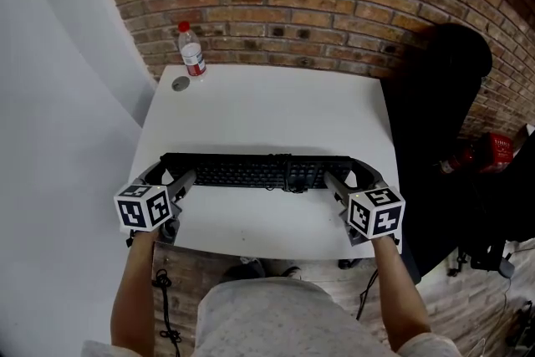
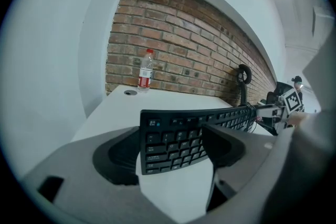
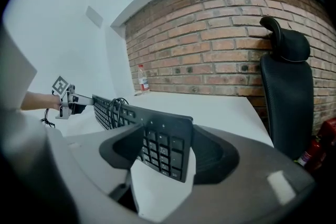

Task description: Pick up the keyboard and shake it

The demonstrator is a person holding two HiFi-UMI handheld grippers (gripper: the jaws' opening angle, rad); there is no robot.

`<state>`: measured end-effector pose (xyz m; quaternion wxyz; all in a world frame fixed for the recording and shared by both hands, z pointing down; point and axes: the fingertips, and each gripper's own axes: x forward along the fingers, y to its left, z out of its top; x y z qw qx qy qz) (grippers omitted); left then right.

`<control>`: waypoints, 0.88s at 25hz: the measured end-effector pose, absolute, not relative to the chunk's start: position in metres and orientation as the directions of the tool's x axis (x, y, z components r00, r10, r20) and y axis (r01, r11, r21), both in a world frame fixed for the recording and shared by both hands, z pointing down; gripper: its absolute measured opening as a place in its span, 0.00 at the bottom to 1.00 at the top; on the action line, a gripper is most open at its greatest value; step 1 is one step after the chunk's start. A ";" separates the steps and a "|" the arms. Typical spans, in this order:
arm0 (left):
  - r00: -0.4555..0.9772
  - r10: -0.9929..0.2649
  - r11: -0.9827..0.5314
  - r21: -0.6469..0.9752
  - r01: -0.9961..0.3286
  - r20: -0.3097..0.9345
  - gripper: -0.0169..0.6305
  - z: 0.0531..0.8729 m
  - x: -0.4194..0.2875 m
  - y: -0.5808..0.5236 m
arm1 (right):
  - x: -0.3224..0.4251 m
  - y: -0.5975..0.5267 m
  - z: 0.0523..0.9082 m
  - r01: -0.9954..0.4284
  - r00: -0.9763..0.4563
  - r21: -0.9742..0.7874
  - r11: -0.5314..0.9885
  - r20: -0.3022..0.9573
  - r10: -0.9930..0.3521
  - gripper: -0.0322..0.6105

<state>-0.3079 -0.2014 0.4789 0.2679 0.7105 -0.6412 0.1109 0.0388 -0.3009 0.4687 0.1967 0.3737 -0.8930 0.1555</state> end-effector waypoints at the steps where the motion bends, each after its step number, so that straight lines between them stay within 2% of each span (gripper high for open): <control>1: 0.153 -0.852 -0.034 0.238 -0.971 0.501 0.58 0.479 -0.308 -0.199 | 0.039 -0.299 0.469 -0.726 -0.645 -0.127 0.676 0.467 -0.605 0.51; 6: 0.142 -0.854 -0.022 0.238 -0.971 0.500 0.58 0.478 -0.304 -0.187 | 0.044 -0.289 0.468 -0.718 -0.647 -0.111 0.687 0.469 -0.601 0.47; 22: 0.106 -0.866 0.005 0.220 -0.976 0.489 0.54 0.479 -0.293 -0.160 | 0.058 -0.268 0.469 -0.690 -0.670 -0.087 0.719 0.452 -0.588 0.46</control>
